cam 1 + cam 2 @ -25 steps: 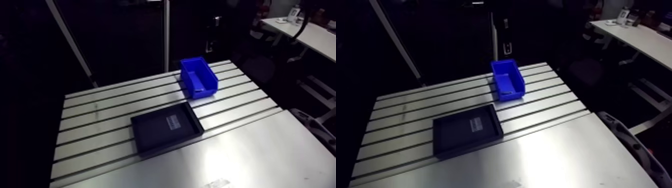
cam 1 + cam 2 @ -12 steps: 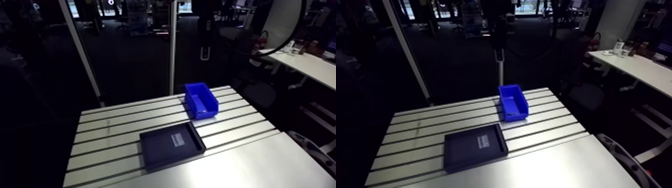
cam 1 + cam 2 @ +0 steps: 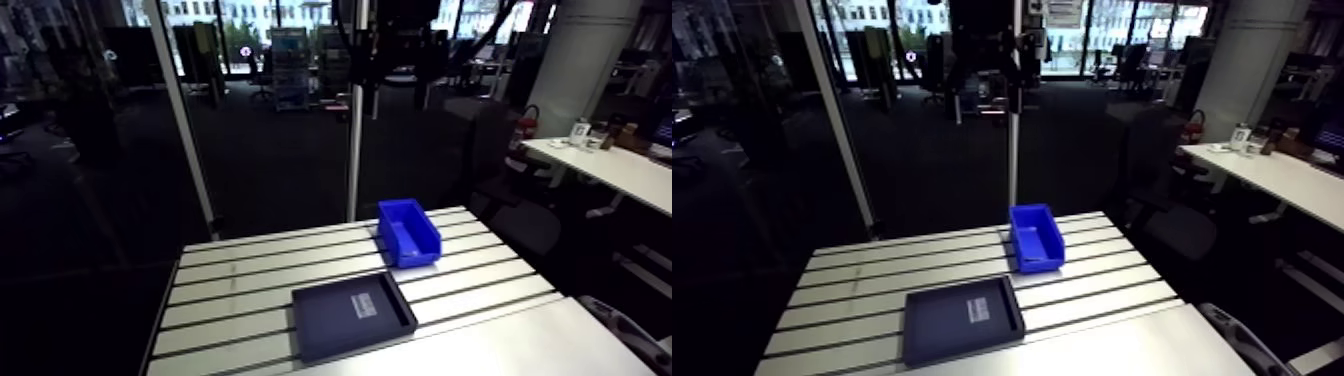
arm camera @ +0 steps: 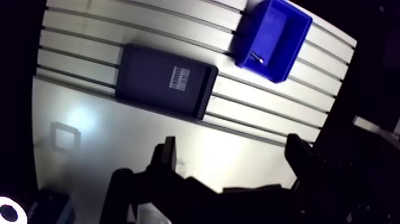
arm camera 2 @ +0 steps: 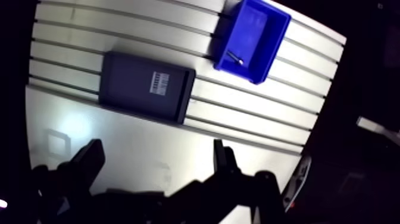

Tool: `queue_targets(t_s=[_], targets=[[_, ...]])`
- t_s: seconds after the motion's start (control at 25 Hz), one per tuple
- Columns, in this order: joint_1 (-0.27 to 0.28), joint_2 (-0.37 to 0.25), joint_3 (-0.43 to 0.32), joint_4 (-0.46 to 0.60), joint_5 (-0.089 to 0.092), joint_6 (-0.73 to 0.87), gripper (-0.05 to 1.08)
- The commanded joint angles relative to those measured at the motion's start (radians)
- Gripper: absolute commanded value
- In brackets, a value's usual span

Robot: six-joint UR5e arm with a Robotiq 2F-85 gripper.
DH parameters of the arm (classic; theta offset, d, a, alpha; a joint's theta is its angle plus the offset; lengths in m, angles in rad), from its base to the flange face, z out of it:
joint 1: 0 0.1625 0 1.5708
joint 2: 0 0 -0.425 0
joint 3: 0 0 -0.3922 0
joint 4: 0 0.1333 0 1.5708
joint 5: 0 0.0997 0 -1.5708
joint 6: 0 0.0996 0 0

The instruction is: Pick up the M10 bolt from the tray and put it into the blue bin.

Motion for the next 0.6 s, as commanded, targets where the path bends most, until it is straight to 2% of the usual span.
queue_targets(t_s=[0.04, 0.28, 0.6], targets=[[-0.001, -0.01, -0.027, 0.022, 0.009, 0.29, 0.01], [0.002, 0.002, -0.051, 0.072, 0.0, 0.364, 0.01], [0.002, 0.005, -0.062, 0.072, -0.002, 0.393, 0.01]])
